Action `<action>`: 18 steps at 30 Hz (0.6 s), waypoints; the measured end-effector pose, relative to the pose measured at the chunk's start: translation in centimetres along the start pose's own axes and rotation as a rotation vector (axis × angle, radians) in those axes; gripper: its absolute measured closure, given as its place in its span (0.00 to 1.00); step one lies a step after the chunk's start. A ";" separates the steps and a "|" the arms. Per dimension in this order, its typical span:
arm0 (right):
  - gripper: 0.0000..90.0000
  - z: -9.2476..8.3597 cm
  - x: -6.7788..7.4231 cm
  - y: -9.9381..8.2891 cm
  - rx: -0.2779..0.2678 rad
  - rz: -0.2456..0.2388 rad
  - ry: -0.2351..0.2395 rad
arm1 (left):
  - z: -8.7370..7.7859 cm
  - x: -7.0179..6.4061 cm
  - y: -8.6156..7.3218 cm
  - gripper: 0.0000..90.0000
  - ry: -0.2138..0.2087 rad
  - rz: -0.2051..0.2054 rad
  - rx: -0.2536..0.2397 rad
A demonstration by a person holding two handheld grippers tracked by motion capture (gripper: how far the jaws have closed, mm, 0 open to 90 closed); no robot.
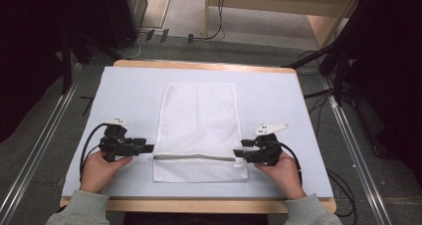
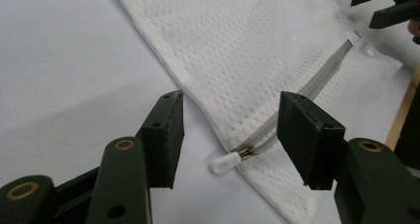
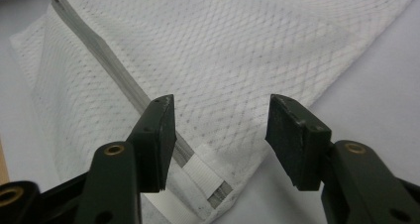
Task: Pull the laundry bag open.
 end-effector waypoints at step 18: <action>0.43 -1.7 -1.5 -0.4 -0.046 0.038 -0.063 | -0.5 2.9 0.5 0.45 0.108 0.002 -0.033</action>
Point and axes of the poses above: each handheld gripper's, and its own axes: z roughly forward along the jaws, y roughly out of its top, x roughly to its left, the point moved 7 cm from there along z, roughly forward along the jaws, and after that the axes turned 15 degrees about y, right-handed, at the moved point
